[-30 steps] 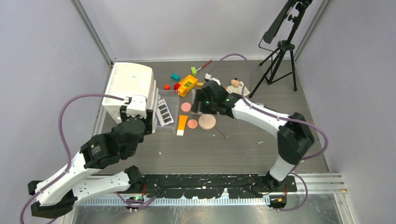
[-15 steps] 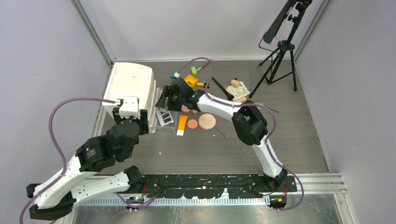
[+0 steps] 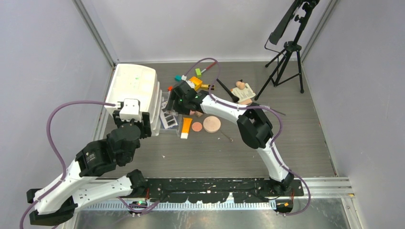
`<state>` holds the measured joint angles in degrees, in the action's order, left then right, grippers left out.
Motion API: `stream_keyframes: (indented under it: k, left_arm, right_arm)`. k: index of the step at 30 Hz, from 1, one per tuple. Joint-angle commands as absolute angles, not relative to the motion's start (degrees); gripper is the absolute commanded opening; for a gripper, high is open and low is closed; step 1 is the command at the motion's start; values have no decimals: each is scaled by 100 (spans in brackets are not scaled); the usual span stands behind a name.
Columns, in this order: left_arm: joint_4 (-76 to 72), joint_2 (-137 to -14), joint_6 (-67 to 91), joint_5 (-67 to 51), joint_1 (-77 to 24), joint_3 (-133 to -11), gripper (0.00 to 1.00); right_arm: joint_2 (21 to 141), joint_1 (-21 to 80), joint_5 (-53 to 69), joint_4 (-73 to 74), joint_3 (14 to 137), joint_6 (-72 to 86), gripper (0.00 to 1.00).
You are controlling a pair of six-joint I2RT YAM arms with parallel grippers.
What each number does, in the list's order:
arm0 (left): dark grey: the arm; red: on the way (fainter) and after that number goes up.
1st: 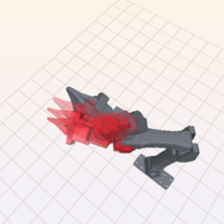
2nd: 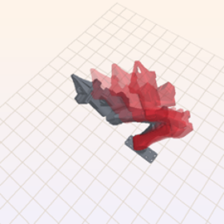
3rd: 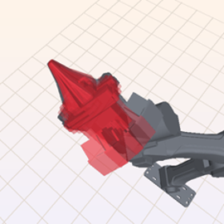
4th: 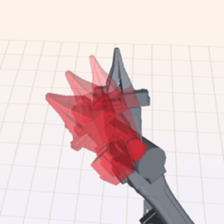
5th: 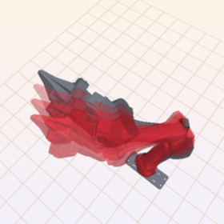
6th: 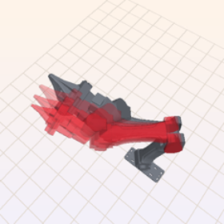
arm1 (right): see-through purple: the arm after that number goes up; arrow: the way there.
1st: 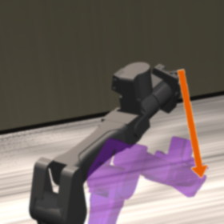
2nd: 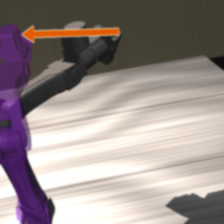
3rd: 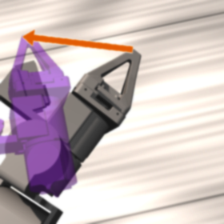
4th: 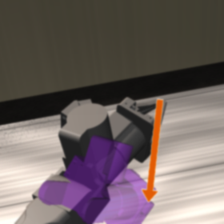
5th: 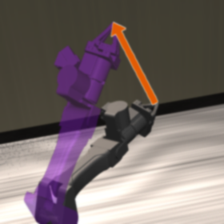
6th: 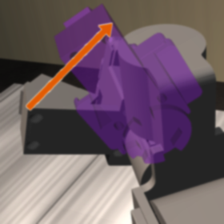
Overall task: Organize the makeup
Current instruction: Place the makeup in the drawer.
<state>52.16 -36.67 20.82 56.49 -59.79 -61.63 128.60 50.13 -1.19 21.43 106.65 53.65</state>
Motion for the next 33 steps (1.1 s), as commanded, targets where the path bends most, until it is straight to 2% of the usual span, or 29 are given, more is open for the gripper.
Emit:
stream_keyframes:
  k: [1,8,18,30,33]
  left_arm:
    - [5133,-3735,2180,5766,-5948,-6179,62]
    - [5133,-3748,2162,5766,-5944,-6170,63]
    - [5164,-3780,2153,5783,-5949,-6180,63]
    - [5159,-3834,2136,5783,-5950,-6188,64]
    - [5146,-3866,2126,5783,-5949,-6188,64]
  right_arm:
    - [12587,5043,-324,2299,11028,5254,66]
    - [12449,5043,-414,2325,10996,5129,86]
    - [11819,5045,-867,2118,10476,4833,87]
    - [10041,4938,-2824,1954,8114,3569,87]
    - [9793,4885,-3373,2338,7648,3250,92]
